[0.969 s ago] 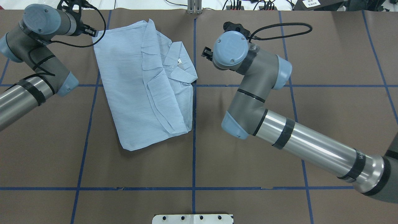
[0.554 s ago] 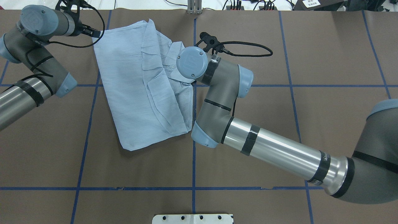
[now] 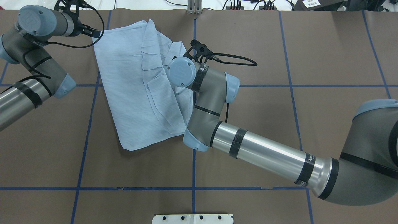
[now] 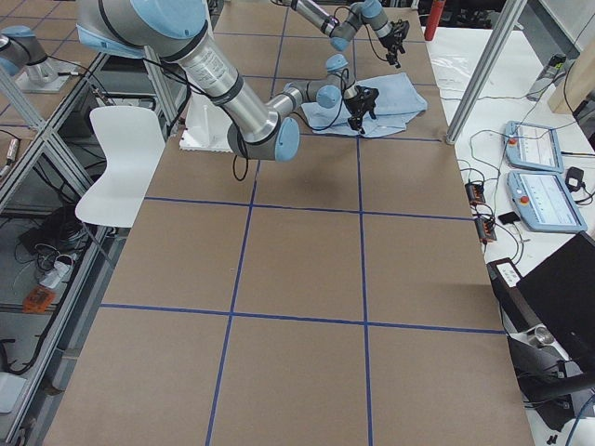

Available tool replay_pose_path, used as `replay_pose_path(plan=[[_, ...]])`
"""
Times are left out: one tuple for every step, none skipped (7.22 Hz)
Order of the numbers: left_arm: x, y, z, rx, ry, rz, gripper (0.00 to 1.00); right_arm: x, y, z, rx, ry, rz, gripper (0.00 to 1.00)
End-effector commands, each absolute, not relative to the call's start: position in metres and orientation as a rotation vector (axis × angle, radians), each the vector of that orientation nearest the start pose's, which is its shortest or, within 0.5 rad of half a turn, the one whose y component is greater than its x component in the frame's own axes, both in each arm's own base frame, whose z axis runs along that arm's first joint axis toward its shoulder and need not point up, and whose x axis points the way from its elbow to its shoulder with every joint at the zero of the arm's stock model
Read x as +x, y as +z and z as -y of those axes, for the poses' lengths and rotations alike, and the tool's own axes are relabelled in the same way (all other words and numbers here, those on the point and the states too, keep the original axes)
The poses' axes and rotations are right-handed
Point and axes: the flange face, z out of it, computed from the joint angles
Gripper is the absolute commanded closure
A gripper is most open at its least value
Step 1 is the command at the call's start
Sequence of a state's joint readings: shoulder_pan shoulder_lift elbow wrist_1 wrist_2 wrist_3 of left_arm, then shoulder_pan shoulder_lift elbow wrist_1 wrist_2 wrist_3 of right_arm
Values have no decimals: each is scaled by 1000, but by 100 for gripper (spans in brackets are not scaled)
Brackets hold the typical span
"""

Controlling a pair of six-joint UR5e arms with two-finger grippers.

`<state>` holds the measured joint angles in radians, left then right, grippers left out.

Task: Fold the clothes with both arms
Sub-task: 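Reach the right gripper over to the collar fold of the shirt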

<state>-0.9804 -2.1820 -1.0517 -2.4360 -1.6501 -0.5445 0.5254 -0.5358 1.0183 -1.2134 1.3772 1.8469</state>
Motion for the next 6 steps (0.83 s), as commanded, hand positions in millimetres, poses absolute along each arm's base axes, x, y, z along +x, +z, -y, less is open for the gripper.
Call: replay_pose_path(plan=[[325,451,710,769,81,-577,0,-669,199,556,303,831,812,18],[325,451,710,769,81,-577,0,-673,200,553,315,831,810,20],[325,451,710,769,81,-577,0,-673,198,551,317,829,813,38],[325,451,710,768,81,-578,0,-673,199,552,325,829,810,74],[325,451,710,768,81,-578,0,-673,197,551,326,826,813,100],[325,451,710,768,81,-578,0,-673,198,550,326,822,811,100]])
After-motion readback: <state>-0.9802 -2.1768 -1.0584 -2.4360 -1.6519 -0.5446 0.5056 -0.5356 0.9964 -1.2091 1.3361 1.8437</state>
